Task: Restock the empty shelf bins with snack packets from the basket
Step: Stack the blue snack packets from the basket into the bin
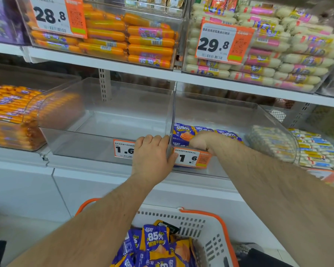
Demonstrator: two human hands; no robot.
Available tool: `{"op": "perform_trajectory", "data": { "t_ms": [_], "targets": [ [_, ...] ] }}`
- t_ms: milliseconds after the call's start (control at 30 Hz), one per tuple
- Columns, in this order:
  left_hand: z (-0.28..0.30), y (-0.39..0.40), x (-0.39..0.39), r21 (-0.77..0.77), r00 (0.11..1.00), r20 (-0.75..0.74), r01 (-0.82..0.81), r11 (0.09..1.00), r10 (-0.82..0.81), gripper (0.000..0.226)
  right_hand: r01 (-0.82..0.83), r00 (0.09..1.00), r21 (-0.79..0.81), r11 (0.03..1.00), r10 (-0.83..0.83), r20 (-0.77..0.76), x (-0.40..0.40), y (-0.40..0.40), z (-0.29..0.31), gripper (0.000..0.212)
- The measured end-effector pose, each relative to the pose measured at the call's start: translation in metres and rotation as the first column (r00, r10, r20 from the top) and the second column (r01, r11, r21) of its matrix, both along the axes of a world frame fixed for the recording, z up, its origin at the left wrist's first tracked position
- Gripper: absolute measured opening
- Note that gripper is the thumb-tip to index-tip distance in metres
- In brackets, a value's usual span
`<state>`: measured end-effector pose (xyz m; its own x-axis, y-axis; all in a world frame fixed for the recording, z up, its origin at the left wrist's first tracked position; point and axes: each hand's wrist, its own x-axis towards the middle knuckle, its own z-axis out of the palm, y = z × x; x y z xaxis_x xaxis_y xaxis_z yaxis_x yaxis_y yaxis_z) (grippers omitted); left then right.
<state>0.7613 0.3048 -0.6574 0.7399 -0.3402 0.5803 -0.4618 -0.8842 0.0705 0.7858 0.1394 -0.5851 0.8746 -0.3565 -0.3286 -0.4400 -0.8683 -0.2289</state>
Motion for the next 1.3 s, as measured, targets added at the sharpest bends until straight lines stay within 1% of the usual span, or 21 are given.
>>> {"op": "perform_trajectory", "data": {
  "t_ms": [67, 100, 133, 167, 200, 233, 267, 300, 333, 367, 433, 467, 500, 567, 667, 800, 867, 1033, 1133, 1233, 1300],
  "targets": [
    [0.004, 0.000, -0.001, -0.003, 1.000, -0.008, 0.013, 1.000, -0.013, 0.048, 0.082, 0.955, 0.047, 0.996, -0.091, 0.283, -0.009, 0.000, 0.000, 0.015],
    [0.005, 0.000, 0.000, -0.012, 1.000, -0.012, 0.026, 1.000, -0.026, 0.048, 0.083, 0.859, -0.010, 0.996, -0.067, 0.508, -0.015, 0.001, -0.004, 0.009],
    [0.005, 0.000, -0.001, -0.034, 0.999, -0.009, 0.038, 0.999, -0.038, 0.050, 0.054, 0.679, -0.125, 0.991, 0.055, 0.732, -0.023, 0.003, -0.009, 0.006],
    [0.003, 0.001, -0.004, -0.068, 0.999, 0.004, 0.049, 0.997, -0.048, 0.055, 0.007, 0.462, -0.222, 0.975, 0.194, 0.865, -0.034, 0.007, -0.017, 0.012],
    [-0.002, 0.004, -0.009, -0.125, 0.998, 0.028, 0.063, 0.990, -0.060, 0.061, -0.045, 0.283, -0.300, 0.953, 0.300, 0.911, -0.048, 0.014, -0.026, 0.015],
    [-0.009, 0.008, -0.018, -0.201, 0.996, 0.057, 0.083, 0.976, -0.073, 0.065, -0.119, 0.178, -0.324, 0.939, 0.341, 0.923, -0.062, 0.022, -0.039, 0.015],
    [-0.018, 0.013, -0.030, -0.274, 0.993, 0.070, 0.107, 0.956, -0.091, 0.068, -0.190, 0.162, -0.316, 0.929, 0.347, 0.924, -0.077, 0.029, -0.058, 0.013],
    [-0.031, 0.020, -0.044, -0.333, 0.992, 0.053, 0.124, 0.935, -0.113, 0.069, -0.254, 0.205, -0.280, 0.926, 0.335, 0.920, -0.092, 0.034, -0.079, 0.012],
    [-0.045, 0.026, -0.059, -0.382, 0.990, 0.001, 0.133, 0.915, -0.144, 0.068, -0.299, 0.312, -0.222, 0.928, 0.315, 0.896, -0.106, 0.037, -0.105, 0.014],
    [-0.063, 0.032, -0.073, -0.422, 0.979, -0.091, 0.127, 0.898, -0.181, 0.065, -0.326, 0.479, -0.141, 0.935, 0.292, 0.828, -0.118, 0.039, -0.129, 0.015],
    [-0.098, 0.043, -0.099, -0.458, 0.902, -0.359, 0.052, 0.887, -0.239, 0.054, -0.301, 0.834, 0.008, 0.954, 0.259, 0.487, -0.138, 0.042, -0.172, 0.015],
    [-0.112, 0.048, -0.110, -0.459, 0.830, -0.500, -0.011, 0.888, -0.247, 0.048, -0.272, 0.928, 0.048, 0.961, 0.249, 0.277, -0.145, 0.043, -0.190, 0.017],
    [-0.122, 0.053, -0.120, -0.450, 0.755, -0.608, -0.071, 0.890, -0.247, 0.045, -0.248, 0.965, 0.081, 0.965, 0.239, 0.105, -0.152, 0.045, -0.208, 0.019],
    [-0.139, 0.060, -0.135, -0.408, 0.664, -0.712, -0.130, 0.903, -0.226, 0.041, -0.225, 0.968, 0.122, 0.967, 0.236, -0.088, -0.165, 0.053, -0.237, 0.026],
    [-0.151, 0.068, -0.150, -0.378, 0.589, -0.783, -0.195, 0.905, -0.200, 0.039, -0.308, 0.942, 0.062, 0.949, 0.314, -0.119, -0.177, 0.067, -0.272, 0.038],
    [-0.157, 0.076, -0.156, -0.353, 0.535, -0.822, -0.211, 0.912, -0.195, 0.036, -0.481, 0.858, -0.011, 0.877, 0.468, -0.211, -0.186, 0.079, -0.304, 0.101],
    [-0.159, 0.078, -0.156, -0.334, 0.526, -0.832, -0.224, 0.916, -0.174, 0.035, -0.535, 0.827, -0.065, 0.842, 0.507, -0.245, -0.189, 0.081, -0.312, 0.116],
    [-0.161, 0.079, -0.157, -0.298, 0.510, -0.847, -0.224, 0.928, -0.149, 0.038, -0.559, 0.818, -0.094, 0.824, 0.529, -0.227, -0.191, 0.083, -0.299, 0.118],
    [-0.163, 0.084, -0.150, -0.273, 0.471, -0.874, -0.272, 0.923, -0.120, 0.054, -0.580, 0.810, -0.082, 0.811, 0.562, -0.170, -0.182, 0.080, -0.264, 0.120],
    [-0.155, 0.086, -0.134, -0.298, 0.432, -0.890, -0.308, 0.903, -0.146, 0.074, -0.690, 0.724, -0.095, 0.718, 0.684, -0.086, -0.171, 0.073, -0.219, 0.124],
    [-0.140, 0.085, -0.123, -0.390, 0.369, -0.894, -0.367, 0.845, -0.252, 0.070, -0.765, 0.638, -0.139, 0.629, 0.769, -0.030, -0.168, 0.067, -0.189, 0.127]
  ]
}}
